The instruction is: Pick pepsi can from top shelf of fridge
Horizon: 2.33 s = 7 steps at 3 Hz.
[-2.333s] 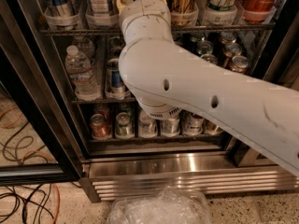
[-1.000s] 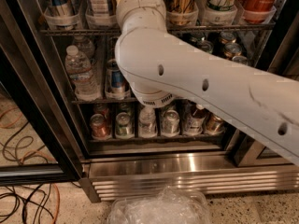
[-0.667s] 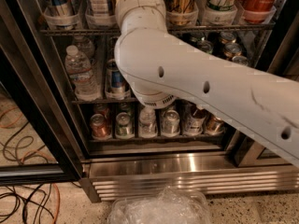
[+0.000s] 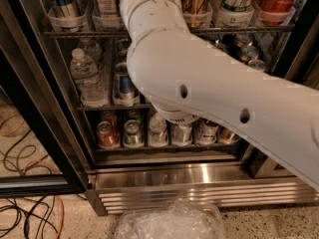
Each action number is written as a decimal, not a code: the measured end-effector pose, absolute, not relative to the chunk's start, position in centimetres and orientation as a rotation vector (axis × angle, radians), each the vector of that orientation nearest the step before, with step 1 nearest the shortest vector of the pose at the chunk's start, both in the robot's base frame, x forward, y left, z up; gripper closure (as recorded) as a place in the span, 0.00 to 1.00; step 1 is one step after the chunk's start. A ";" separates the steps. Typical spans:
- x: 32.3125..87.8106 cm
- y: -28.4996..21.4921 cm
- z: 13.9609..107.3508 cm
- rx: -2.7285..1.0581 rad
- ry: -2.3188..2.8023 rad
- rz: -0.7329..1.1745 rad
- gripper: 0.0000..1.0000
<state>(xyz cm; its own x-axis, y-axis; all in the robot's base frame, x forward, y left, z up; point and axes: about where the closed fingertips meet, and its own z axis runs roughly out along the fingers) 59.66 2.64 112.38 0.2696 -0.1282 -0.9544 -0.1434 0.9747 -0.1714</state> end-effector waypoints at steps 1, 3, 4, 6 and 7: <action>58.3 3.2 111.8 -0.274 1.362 0.126 1.00; 56.3 6.7 109.7 -0.400 1.466 0.423 1.00; 55.4 8.6 109.7 -0.487 1.458 0.513 1.00; 54.3 9.9 109.4 -0.532 1.467 0.532 1.00; 51.5 11.1 108.3 -0.574 1.527 0.595 1.00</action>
Offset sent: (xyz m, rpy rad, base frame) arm -0.0499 0.0468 -0.0394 0.0577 0.3175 0.4776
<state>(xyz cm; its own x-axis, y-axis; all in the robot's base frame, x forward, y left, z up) 51.47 11.12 108.33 -0.0379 -0.0007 -0.9993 -0.6767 0.7358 0.0252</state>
